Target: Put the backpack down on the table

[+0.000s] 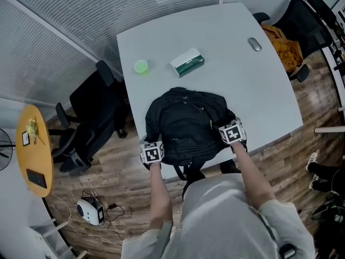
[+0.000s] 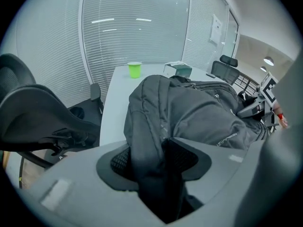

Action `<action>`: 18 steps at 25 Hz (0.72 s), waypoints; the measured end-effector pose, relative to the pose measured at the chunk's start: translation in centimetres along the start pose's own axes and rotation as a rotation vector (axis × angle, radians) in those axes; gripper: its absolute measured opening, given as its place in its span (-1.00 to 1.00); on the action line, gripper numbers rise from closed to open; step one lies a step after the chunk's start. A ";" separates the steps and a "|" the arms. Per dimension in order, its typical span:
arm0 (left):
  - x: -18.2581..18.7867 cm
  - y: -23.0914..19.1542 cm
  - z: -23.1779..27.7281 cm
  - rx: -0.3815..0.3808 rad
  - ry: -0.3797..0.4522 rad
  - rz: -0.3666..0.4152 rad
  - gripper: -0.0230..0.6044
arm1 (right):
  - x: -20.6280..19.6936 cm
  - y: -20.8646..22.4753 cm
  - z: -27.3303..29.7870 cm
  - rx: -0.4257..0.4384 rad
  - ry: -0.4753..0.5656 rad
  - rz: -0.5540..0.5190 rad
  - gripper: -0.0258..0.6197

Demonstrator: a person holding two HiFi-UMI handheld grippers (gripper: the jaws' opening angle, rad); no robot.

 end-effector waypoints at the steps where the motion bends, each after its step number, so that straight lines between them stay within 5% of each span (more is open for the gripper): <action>1: 0.0 0.1 0.0 0.012 0.000 0.009 -0.25 | 0.0 0.1 -0.1 0.003 -0.001 0.003 0.23; 8: 0.2 0.5 0.2 0.146 -0.012 0.108 -0.25 | -0.2 0.0 0.1 -0.017 0.026 -0.013 0.24; 18: 1.2 -1.0 -6.7 0.171 0.107 -0.066 -0.23 | 1.8 2.8 -3.8 0.028 0.093 -0.042 0.47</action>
Point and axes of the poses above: the fingertips, and each gripper's own axes: z forward along the fingers, y to its right, x out of its top, the point moved 4 cm from there along -z, backward along the fingers, and after that the axes turned 6 degrees about x, right-handed, at the moved point
